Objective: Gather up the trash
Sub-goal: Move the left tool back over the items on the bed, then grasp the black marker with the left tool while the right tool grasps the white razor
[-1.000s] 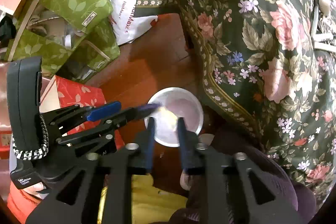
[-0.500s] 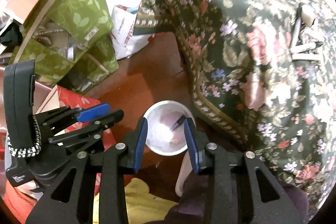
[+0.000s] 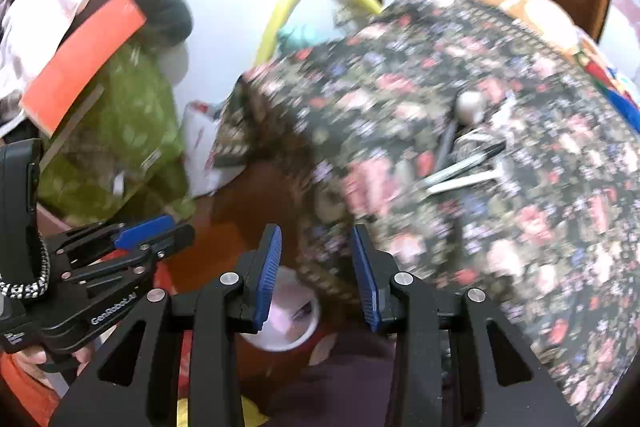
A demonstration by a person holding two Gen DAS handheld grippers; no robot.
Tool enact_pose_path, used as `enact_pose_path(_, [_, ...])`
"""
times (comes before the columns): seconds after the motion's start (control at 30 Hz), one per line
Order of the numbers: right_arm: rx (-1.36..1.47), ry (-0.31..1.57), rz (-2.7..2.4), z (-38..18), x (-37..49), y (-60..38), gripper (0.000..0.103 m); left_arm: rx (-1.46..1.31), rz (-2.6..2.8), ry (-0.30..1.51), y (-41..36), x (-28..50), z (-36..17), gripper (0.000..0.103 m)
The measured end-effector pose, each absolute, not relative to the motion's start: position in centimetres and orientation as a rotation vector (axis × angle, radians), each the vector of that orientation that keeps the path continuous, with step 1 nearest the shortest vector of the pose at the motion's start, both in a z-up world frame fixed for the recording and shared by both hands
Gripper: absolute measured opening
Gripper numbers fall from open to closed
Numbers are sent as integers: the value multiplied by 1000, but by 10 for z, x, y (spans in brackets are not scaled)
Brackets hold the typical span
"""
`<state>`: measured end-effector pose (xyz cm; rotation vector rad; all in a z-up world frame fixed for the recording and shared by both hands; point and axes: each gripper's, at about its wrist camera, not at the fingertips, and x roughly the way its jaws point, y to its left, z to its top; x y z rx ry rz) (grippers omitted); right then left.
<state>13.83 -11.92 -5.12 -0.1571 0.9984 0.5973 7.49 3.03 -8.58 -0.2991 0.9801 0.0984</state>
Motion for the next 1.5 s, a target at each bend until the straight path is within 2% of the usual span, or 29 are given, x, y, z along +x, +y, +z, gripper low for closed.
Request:
enact_pose_path(0.33, [-56, 993, 483, -46, 191, -181, 33, -263, 4, 931, -21, 139, -73, 37])
enact_pose_path(0.8, [143, 1176, 408, -112, 264, -237, 33, -221, -86, 1019, -68, 217, -117, 37])
enact_pose_path(1.1, [284, 1278, 397, -150, 301, -224, 33, -200, -103, 1036, -71, 240, -136, 37])
enact_pose_path(1.3, [283, 1260, 368, -156, 301, -219, 33, -199, -124, 1019, -70, 244, -139, 37])
enact_pose_path(1.47, [229, 1248, 401, -155, 301, -221, 17, -149, -158, 1038, -86, 254, -144, 36])
enact_pose_path(1.5, [216, 1253, 398, -154, 301, -223, 7, -144, -164, 1038, -89, 255, -145, 36])
